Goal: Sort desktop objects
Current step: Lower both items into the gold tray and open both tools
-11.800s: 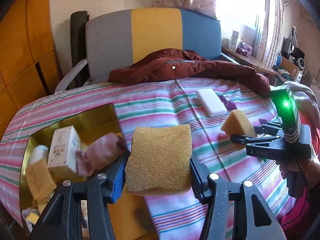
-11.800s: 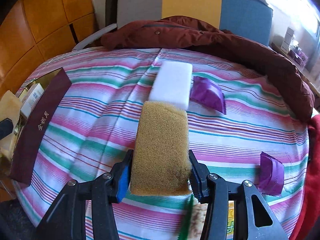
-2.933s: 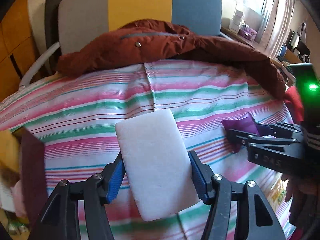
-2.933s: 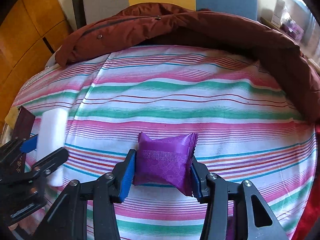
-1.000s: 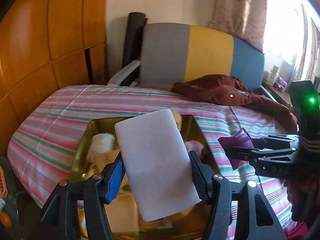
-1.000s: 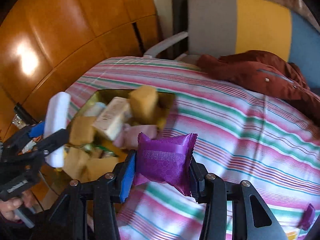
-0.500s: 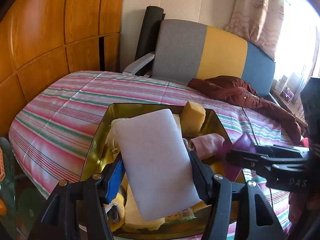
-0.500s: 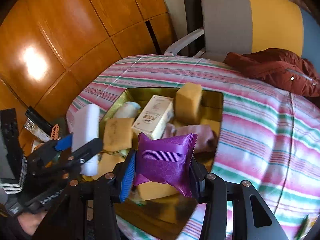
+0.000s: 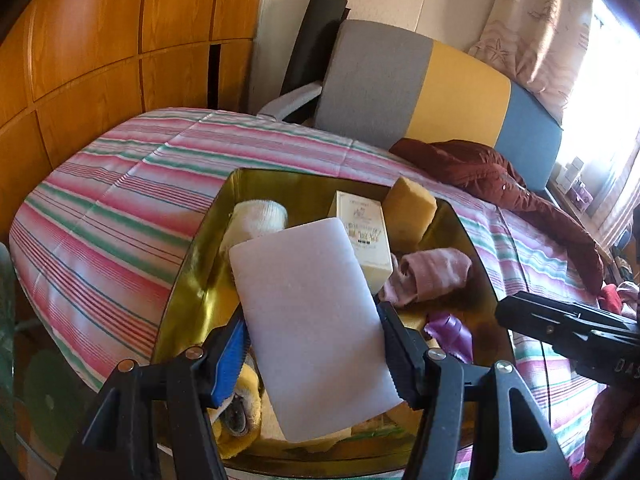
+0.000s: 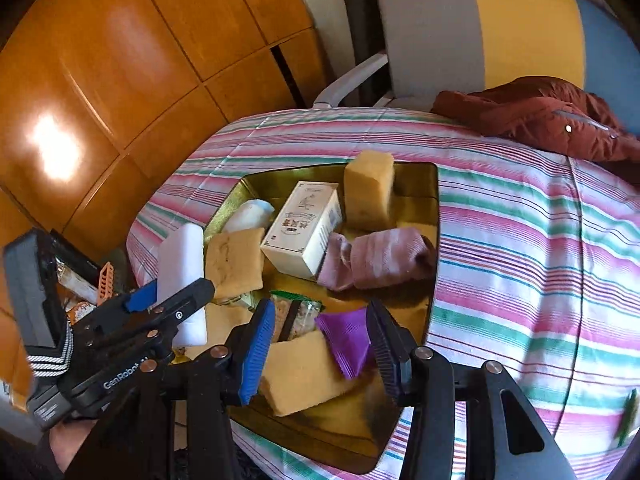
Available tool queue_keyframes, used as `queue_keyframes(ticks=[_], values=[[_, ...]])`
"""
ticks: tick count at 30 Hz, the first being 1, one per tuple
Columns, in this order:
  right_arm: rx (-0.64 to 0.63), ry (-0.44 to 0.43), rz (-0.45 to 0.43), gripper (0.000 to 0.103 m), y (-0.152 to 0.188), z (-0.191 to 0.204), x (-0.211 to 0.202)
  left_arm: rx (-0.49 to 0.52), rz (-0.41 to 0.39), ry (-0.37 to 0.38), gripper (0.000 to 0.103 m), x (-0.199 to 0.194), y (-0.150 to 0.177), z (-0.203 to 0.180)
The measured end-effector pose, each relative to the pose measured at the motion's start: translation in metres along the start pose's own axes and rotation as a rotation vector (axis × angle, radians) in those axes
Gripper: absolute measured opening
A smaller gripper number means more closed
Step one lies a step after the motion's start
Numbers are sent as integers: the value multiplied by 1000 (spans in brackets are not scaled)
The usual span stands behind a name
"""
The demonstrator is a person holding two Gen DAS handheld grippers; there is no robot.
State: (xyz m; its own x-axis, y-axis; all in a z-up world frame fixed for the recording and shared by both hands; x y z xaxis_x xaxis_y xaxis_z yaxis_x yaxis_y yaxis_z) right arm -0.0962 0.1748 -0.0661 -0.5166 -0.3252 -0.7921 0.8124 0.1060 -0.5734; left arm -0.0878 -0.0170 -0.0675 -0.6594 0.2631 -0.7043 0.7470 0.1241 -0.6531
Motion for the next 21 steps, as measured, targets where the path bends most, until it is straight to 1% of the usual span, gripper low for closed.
queue_keyframes(ticks=[3,5,6,8,9,13,14,17,19,21], values=[[3,12,6,51,6,-2,0,9,3,16,62,3,0,-4],[1,25,14,63,11,-3,1,15,10,36,62,6,-2,-7],[-4,40,11,68,13,-4,1,25,21,61,62,9,-2,-12],[-13,72,-5,92,18,-4,0,36,25,75,62,12,-3,-18],[-16,80,-18,95,20,-4,-2,47,35,81,63,17,-2,-22],[-20,110,-58,102,26,-7,-8,62,84,98,64,35,2,-29],[-26,124,-71,103,27,-7,-10,61,87,97,64,37,3,-30],[-51,202,-101,103,29,-10,-13,69,97,95,66,43,7,-32],[-70,255,-123,102,28,-11,-16,64,103,102,68,42,8,-32],[-86,302,-137,103,29,-12,-18,54,108,107,68,44,7,-31]])
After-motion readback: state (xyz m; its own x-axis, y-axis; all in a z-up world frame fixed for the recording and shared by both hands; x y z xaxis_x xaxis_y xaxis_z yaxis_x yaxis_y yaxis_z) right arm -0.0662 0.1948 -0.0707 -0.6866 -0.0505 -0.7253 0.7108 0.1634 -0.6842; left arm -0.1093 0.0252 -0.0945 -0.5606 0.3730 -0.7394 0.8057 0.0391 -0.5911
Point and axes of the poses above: each gripper's, at about its wrist camera, not at the fingertips, and x roughly the way its jaws point, z to its left, y to its underside, the point moved 5 cm from there along x, roughly the way its jaws point, and after that the axes turned 8 degrees about y, right-handed, at the moved point
